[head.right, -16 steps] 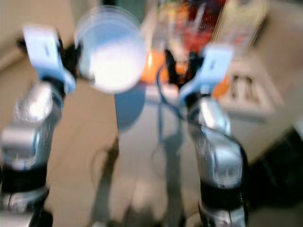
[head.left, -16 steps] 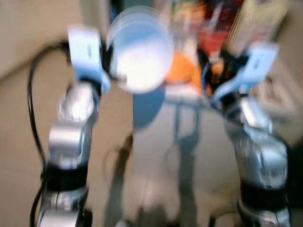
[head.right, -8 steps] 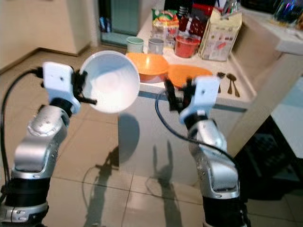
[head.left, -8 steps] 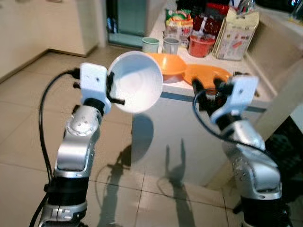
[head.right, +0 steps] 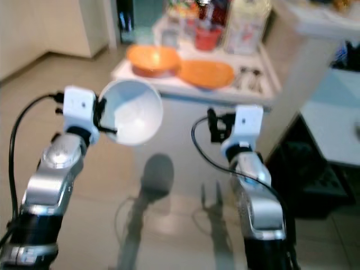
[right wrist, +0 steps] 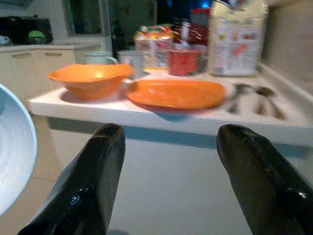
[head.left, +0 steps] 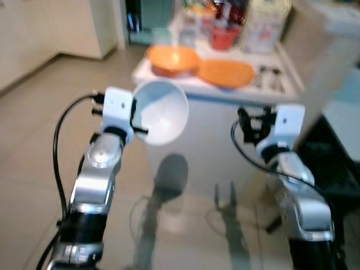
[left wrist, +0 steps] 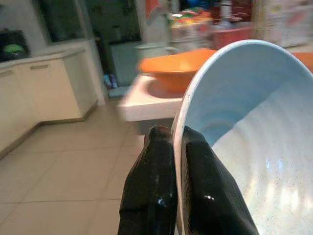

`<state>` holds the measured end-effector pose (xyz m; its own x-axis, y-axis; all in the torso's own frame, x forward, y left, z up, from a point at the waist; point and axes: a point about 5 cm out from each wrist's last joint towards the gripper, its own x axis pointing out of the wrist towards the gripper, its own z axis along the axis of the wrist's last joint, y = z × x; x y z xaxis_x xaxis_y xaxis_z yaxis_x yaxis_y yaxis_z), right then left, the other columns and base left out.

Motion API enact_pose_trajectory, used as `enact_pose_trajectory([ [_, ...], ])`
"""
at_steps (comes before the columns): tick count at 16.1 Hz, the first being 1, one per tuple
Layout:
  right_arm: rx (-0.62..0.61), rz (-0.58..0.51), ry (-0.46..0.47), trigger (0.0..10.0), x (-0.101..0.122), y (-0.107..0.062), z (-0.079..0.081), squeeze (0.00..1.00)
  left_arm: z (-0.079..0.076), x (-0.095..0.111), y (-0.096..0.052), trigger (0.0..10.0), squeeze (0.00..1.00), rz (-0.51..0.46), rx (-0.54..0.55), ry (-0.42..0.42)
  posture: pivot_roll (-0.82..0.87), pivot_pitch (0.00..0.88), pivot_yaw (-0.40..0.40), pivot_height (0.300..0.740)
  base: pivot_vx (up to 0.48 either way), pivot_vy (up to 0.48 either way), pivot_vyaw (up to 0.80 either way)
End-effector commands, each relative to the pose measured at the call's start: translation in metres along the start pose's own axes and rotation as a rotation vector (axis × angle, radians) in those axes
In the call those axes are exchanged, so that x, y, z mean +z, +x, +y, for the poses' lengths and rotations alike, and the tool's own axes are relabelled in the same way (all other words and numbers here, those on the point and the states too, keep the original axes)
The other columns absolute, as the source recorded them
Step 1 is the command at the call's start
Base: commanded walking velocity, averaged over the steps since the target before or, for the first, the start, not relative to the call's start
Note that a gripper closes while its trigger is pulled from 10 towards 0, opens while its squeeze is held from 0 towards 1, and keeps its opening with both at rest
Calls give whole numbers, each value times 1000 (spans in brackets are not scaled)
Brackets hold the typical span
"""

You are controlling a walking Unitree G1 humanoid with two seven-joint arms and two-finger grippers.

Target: Setting the table

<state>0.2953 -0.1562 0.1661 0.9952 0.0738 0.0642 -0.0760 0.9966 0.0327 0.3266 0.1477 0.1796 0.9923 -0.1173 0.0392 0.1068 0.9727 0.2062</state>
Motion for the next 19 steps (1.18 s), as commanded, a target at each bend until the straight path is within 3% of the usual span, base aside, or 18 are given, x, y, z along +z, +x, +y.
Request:
enact_pose_trajectory([
  [1,-21,-6,-18,10000,3,0,-4,0,-10,16,4,10000,0,-77,-34,6,-34,0,-36,740,0,-472,0],
  [4,-43,-7,-35,10000,5,1,-7,0,-19,19,8,10000,0,-88,-56,19,-4,0,-33,740,0,-472,0],
  [7,-68,12,-28,10000,1,5,-4,0,-13,18,3,10000,0,-89,-58,50,11,0,-14,740,0,-472,0],
  [12,-89,19,-39,10000,4,3,-14,0,-19,19,8,10000,0,-95,-56,33,-17,0,-39,740,0,-472,0],
  [16,-12,3,-81,10000,15,4,-1,0,-14,14,6,10000,0,-82,-2,-15,-42,0,-56,740,0,-472,0],
  [19,-24,-1,-54,10000,16,10,-2,0,-14,17,2,10000,0,-96,-8,17,5,0,-65,740,0,-471,0],
])
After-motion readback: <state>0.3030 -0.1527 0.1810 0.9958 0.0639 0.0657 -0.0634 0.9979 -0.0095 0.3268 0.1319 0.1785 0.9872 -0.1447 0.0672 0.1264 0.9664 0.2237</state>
